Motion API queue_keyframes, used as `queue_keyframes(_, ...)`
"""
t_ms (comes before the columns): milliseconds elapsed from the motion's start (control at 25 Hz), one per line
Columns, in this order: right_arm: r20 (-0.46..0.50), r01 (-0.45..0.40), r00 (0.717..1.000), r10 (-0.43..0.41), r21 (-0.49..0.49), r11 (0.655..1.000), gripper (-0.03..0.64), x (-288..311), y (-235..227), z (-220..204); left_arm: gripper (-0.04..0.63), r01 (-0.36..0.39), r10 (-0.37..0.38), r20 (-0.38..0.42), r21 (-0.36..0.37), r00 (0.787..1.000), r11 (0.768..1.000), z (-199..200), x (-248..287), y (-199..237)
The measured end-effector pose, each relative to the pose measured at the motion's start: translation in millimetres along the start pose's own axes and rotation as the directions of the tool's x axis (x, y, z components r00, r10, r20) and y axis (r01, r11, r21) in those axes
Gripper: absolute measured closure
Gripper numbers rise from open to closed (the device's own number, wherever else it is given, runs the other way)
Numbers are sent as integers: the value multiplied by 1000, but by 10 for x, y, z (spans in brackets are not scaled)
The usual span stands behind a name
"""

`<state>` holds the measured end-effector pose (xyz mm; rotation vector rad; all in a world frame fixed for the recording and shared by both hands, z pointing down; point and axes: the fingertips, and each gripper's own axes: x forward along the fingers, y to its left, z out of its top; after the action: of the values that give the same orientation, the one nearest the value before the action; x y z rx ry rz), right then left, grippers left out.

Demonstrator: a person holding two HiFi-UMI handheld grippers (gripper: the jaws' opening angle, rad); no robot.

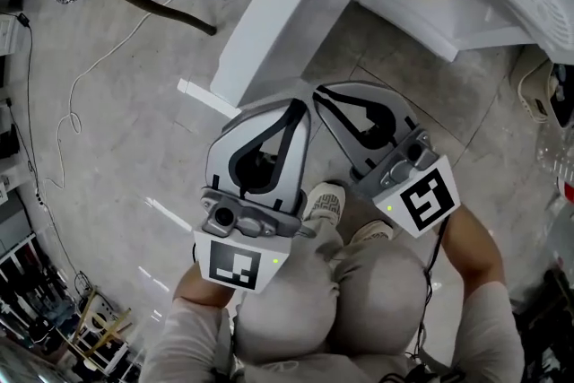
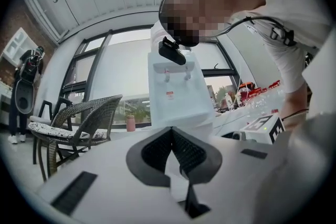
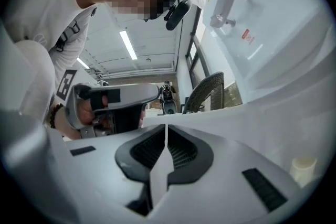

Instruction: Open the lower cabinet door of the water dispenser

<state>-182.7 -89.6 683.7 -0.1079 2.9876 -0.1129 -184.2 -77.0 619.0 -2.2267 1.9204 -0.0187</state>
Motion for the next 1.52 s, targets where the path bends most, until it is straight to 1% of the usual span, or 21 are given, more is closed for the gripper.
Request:
queue_keyframes(120,15,87,996,-87,-8,996,589,-251,-136,227,592,26,-26,4,-25,1000,999,51,66,-83)
queue_keyframes(200,15,149,989,-148,-12,989,589,-412,-212,412,592,30,-30,9,-40,1000,999,162,113,-125)
queue_keyframes(280,12,207,978,-207,-12,978,589,-570,-270,654,592,33,-32,13,-49,999,998,352,163,-172)
queue_keyframes(400,8,280,960,-279,-8,960,589,-779,-286,1169,592,44,-43,16,-59,999,997,782,229,-231)
queue_keyframes(560,11,358,934,-358,-10,934,589,-997,-216,2078,592,47,-46,14,-57,999,997,1577,313,-186)
queue_keyframes(720,3,426,905,-426,-7,905,589,-1244,-80,3118,592,30,-30,11,-38,1000,999,2588,363,-72)
queue_keyframes(880,-9,485,874,-485,-20,874,589,-1484,79,4154,592,36,-36,6,-25,999,999,3590,405,8)
queue_keyframes(1040,-6,543,839,-544,-37,839,589,-1601,174,5093,592,47,-47,9,-36,999,998,4489,526,88)
queue_keyframes(1200,-13,590,807,-590,-32,807,589,-1668,343,6046,592,62,-63,-2,-69,998,996,5408,577,100)
queue_keyframes(1360,10,626,780,-626,-42,779,589,-1761,454,6794,592,83,-81,22,-77,996,994,6122,630,137)
queue_keyframes(1520,30,667,745,-666,-52,743,589,-1933,559,7300,592,99,-98,19,-57,995,993,6592,629,153)
